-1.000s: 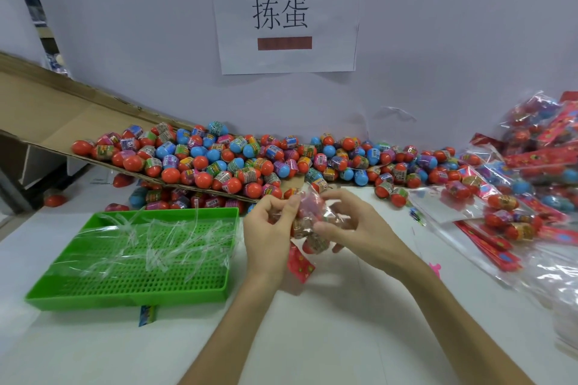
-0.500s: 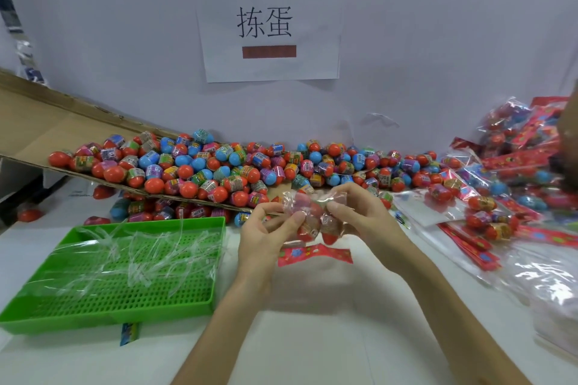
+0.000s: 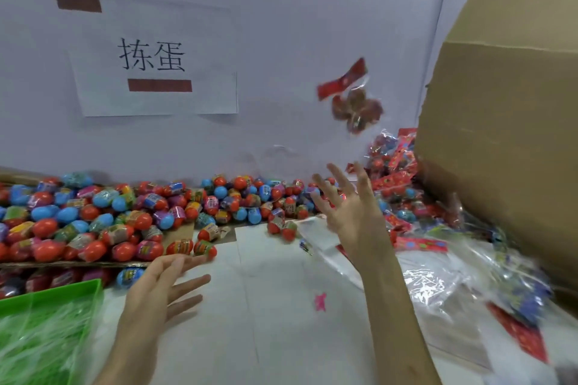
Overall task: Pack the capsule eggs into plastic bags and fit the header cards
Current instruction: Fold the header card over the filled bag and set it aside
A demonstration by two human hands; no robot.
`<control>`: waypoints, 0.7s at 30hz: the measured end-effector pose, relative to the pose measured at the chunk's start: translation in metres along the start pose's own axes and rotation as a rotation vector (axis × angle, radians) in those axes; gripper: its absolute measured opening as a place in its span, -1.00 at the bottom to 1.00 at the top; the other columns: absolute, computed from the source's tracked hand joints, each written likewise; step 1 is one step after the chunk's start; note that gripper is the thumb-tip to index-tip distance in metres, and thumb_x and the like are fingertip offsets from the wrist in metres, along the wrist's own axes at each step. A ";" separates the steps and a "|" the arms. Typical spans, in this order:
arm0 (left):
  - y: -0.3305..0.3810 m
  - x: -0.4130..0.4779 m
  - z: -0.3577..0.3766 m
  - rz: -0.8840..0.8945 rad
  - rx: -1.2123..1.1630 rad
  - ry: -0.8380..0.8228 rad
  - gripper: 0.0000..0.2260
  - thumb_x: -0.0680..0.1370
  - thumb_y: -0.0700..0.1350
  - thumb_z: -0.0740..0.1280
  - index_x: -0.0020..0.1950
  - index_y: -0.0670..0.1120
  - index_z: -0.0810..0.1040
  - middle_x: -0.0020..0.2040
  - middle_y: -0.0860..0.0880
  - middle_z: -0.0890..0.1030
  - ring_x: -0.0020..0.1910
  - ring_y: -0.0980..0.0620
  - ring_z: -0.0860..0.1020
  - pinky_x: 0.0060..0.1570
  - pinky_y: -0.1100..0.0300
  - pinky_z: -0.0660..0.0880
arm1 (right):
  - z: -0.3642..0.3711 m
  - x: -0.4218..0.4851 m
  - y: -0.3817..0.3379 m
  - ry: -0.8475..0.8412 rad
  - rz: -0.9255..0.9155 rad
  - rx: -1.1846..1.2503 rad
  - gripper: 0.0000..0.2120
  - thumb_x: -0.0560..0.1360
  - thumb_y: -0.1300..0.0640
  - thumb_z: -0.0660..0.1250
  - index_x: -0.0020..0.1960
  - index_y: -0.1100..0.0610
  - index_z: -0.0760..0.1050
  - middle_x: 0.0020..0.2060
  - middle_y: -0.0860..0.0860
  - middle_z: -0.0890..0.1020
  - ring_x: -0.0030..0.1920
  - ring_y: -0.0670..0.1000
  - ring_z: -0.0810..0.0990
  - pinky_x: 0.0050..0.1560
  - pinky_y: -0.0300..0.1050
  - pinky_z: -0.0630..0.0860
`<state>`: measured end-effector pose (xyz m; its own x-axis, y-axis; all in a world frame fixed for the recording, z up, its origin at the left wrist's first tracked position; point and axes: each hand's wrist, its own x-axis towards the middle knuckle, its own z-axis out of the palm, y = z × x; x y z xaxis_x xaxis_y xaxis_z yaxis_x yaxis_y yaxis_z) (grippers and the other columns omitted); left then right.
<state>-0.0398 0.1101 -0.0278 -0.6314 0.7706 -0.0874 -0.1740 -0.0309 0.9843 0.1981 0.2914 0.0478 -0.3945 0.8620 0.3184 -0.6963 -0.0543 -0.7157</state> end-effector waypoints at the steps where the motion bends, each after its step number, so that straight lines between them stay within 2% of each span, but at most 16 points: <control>1: 0.001 0.000 0.000 -0.004 -0.006 0.001 -0.78 0.68 0.03 0.29 0.11 -0.10 0.60 0.09 0.04 0.75 -0.01 -0.08 0.75 0.00 -0.07 0.61 | -0.003 0.001 -0.001 0.029 -0.002 -0.043 -0.18 0.44 -0.17 0.41 0.60 -0.06 0.16 0.44 0.11 0.47 0.31 0.19 0.61 0.19 0.12 0.62; 3: 0.003 -0.001 0.002 -0.015 -0.005 -0.008 -0.77 0.67 0.04 0.29 0.10 -0.10 0.60 0.09 0.04 0.75 -0.01 -0.08 0.75 0.01 -0.08 0.60 | -0.002 0.000 0.008 0.067 0.058 -0.252 -0.15 0.39 -0.21 0.46 0.57 -0.10 0.14 0.40 0.08 0.52 0.24 0.17 0.65 0.17 0.11 0.64; 4: 0.003 -0.001 0.002 -0.019 -0.001 -0.010 -0.77 0.67 0.05 0.28 0.10 -0.09 0.60 0.10 0.04 0.75 0.00 -0.08 0.75 0.01 -0.08 0.60 | 0.000 -0.001 0.013 0.090 0.074 -0.347 -0.22 0.44 -0.18 0.46 0.54 -0.06 0.20 0.34 0.06 0.58 0.18 0.15 0.69 0.12 0.06 0.65; 6: 0.005 -0.003 0.002 -0.022 0.007 -0.005 -0.76 0.67 0.05 0.29 0.09 -0.10 0.60 0.10 0.05 0.75 0.00 -0.08 0.75 0.01 -0.09 0.60 | 0.004 -0.002 0.023 0.151 0.036 -0.521 -0.52 0.58 0.02 0.40 0.45 0.00 0.37 0.16 0.03 0.70 0.02 0.11 0.73 0.00 -0.04 0.66; 8: 0.006 -0.004 0.001 -0.023 0.016 0.007 -0.77 0.67 0.05 0.29 0.10 -0.10 0.60 0.09 0.06 0.75 -0.01 -0.07 0.75 -0.02 -0.07 0.60 | 0.006 -0.002 0.029 0.204 -0.031 -0.755 -0.78 0.63 0.22 0.33 0.24 0.00 0.55 -0.02 0.02 0.73 -0.13 0.04 0.73 -0.09 -0.07 0.64; 11: 0.008 -0.006 0.002 -0.023 0.036 0.022 -0.79 0.69 0.00 0.27 0.11 -0.10 0.61 0.07 0.06 0.75 -0.03 -0.05 0.75 -0.06 -0.05 0.61 | 0.006 -0.007 0.038 0.162 -0.055 -1.079 -0.75 0.62 0.27 0.31 -0.02 -0.06 0.63 -0.13 -0.07 0.71 -0.17 0.00 0.69 -0.14 -0.11 0.62; 14: 0.008 -0.008 0.003 -0.015 0.088 0.028 -0.82 0.71 -0.08 0.27 0.08 -0.11 0.64 0.05 0.08 0.75 -0.05 -0.03 0.75 -0.11 -0.02 0.61 | 0.007 -0.008 0.044 0.067 0.010 -1.217 -0.78 0.61 0.24 0.33 -0.05 -0.03 0.66 -0.13 -0.12 0.69 -0.15 -0.04 0.66 -0.15 -0.16 0.58; 16: 0.008 -0.010 0.003 0.011 0.140 0.037 -0.83 0.70 -0.14 0.28 0.04 -0.09 0.66 0.04 0.09 0.75 -0.07 -0.01 0.75 -0.13 0.03 0.60 | 0.006 -0.008 0.046 0.028 0.057 -1.280 -0.81 0.59 0.21 0.37 -0.04 -0.06 0.66 -0.08 -0.15 0.68 -0.08 -0.14 0.63 -0.07 -0.18 0.53; 18: 0.007 -0.012 0.003 0.043 0.200 0.046 -0.83 0.69 -0.19 0.29 0.02 -0.07 0.67 0.02 0.09 0.74 -0.08 0.01 0.74 -0.12 0.06 0.60 | 0.000 -0.007 0.050 0.043 0.080 -1.405 -0.84 0.56 0.14 0.41 0.08 -0.09 0.64 0.13 -0.13 0.63 0.14 -0.11 0.56 0.16 -0.06 0.50; 19: 0.007 -0.012 0.003 0.053 0.223 0.046 -0.83 0.68 -0.19 0.29 0.01 -0.06 0.67 0.02 0.10 0.74 -0.07 0.02 0.73 -0.11 0.07 0.59 | -0.004 -0.006 0.050 0.053 0.114 -1.501 -0.77 0.55 0.09 0.43 0.20 -0.09 0.61 0.26 -0.09 0.57 0.28 -0.04 0.48 0.28 0.02 0.45; 21: 0.006 -0.013 0.003 0.066 0.256 0.047 -0.83 0.67 -0.20 0.31 -0.01 -0.04 0.67 0.02 0.10 0.73 -0.04 0.03 0.72 -0.08 0.07 0.60 | -0.011 -0.006 0.050 0.031 0.243 -1.650 -0.51 0.52 -0.03 0.46 0.42 -0.07 0.46 0.44 -0.04 0.42 0.43 0.04 0.34 0.40 0.12 0.36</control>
<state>-0.0310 0.1018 -0.0203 -0.6701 0.7419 -0.0231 0.0616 0.0865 0.9943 0.1723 0.2890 0.0026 -0.3661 0.9239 0.1116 0.7214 0.3575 -0.5931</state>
